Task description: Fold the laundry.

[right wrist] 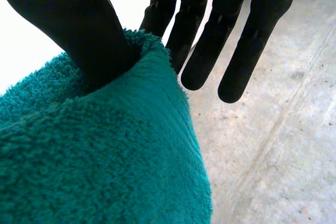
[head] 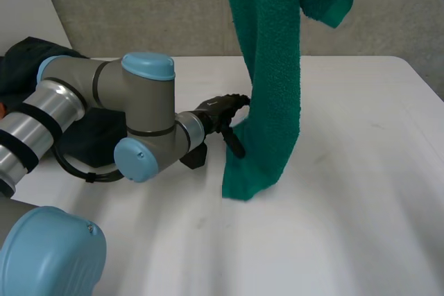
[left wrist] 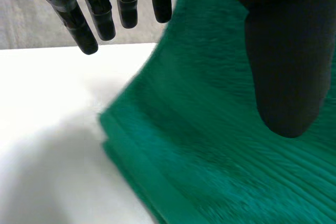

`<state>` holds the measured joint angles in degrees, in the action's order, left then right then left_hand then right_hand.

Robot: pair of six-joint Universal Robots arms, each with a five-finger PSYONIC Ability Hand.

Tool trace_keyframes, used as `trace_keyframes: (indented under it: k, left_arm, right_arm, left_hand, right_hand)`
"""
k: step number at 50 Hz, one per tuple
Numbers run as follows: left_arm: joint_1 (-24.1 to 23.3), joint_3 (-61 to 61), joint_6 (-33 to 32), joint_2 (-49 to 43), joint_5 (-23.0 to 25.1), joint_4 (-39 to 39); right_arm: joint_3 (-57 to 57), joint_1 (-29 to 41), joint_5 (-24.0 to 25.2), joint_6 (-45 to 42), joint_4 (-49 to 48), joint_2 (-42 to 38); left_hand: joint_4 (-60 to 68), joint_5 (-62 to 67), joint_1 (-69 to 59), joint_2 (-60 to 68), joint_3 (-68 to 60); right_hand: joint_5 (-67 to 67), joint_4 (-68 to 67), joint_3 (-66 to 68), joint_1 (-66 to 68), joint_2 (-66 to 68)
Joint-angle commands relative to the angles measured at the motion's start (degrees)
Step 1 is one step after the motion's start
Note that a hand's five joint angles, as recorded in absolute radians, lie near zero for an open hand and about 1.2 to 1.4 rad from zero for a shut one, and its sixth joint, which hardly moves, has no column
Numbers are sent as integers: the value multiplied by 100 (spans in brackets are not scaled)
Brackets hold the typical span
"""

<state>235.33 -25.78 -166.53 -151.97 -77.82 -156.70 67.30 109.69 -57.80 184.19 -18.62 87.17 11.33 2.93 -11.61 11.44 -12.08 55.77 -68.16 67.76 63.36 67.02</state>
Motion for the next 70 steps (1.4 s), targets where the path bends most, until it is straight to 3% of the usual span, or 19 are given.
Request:
trace_keyframes:
  k: [1,9,12,13,15,16,20,22,26,34,39,48,52,55,57,60,70]
  left_arm:
    - [49,152,472,-34,-269,-168]
    - [-197,-84,586,18,530,95]
    - [-312,-225,560,80,891,271]
    - [-338,-269,525,115,979,298]
    - [-330,-278,472,141,945,280]
    - [-312,-252,446,159,883,272]
    - [-66,20,306,308,68,157]
    - [171,310,139,449,-670,122]
    - [558,750,-213,791,-1454,113]
    - [717,681,-933,1653,-1411,-124]
    - [515,-415,-1513,1899,-1586,-395]
    - [391,-2122,-2129,1365,-2245,-1292]
    - [400,-2352,-2199,1162,-2369,-1276]
    - [391,-2457,-2200,1214,-2343,-1144]
    - [374,-2589,-2200,1354,-2255,-968]
    - [382,-2747,-2252,1634,-1984,-731]
    - [839,-3292,-2630,2505,-1807,-669]
  right_arm:
    - [28,26,58,354,-1,248]
    - [2,44,76,521,-71,249]
    - [-51,9,59,478,-80,117]
    - [-59,-9,50,443,-63,64]
    - [-42,-44,32,381,-62,20]
    - [-33,-61,15,337,-71,2]
    - [2,-167,-64,4,-62,-182]
    - [37,-289,-135,-260,-45,-322]
    - [81,-536,-249,-691,-10,-595]
    - [213,-764,-697,-1710,-36,-1158]
    - [756,-782,-645,-2684,43,-1622]
    - [1987,-949,-451,-3723,61,-2484]
    - [2348,-1002,-478,-4136,174,-2819]
    - [2401,-1028,-486,-4251,367,-2819]
    - [2366,-1046,-495,-4278,683,-2740]
    - [2147,-1081,-557,-4164,1175,-2547]
    - [663,-1204,-759,-3118,3012,-2300]
  left_hand:
    - [343,182,-314,332,-267]
    - [1334,1173,-1305,1323,-1258]
    - [3010,2850,-2982,3000,-2935]
    - [4766,4605,-4737,4755,-4690]
    - [6858,6698,-6830,6847,-6783]
    - [6867,6707,-6839,6856,-6792]
    - [6867,6707,-6839,6856,-6792]
    - [6867,6707,-6839,6856,-6792]
    - [6867,6707,-6839,6856,-6792]
    - [6867,6707,-6839,6856,-6792]
    - [6867,6707,-6839,6856,-6792]
    - [6867,6707,-6839,6856,-6792]
    - [6867,6707,-6839,6856,-6792]
    - [6867,6707,-6839,6856,-6792]
    - [4959,4799,-4931,4948,-4884]
    - [1583,1422,-1555,1572,-1507]
    - [898,737,-869,887,-822]
  right_hand:
    - [1423,-1184,1224,1664,1298]
    - [1423,-1184,1224,1664,1298]
    - [1423,-1184,1224,1664,1298]
    - [1423,-1184,1224,1664,1298]
    - [1423,-1184,1224,1664,1298]
    - [1423,-1184,1224,1664,1298]
    - [1423,-1184,1224,1664,1298]
    - [1423,-1184,1224,1664,1298]
    - [1423,-1184,1224,1664,1298]
    - [1423,-1184,1224,1664,1298]
    - [1423,-1184,1224,1664,1298]
    - [1423,-1184,1224,1664,1298]
    - [1354,-1115,1155,1595,1229]
    - [349,-110,149,590,224]
    - [-1818,2057,-2017,-1577,-1943]
    - [-3371,3610,-3570,-3130,-3496]
    - [-4198,4437,-4397,-3957,-4323]
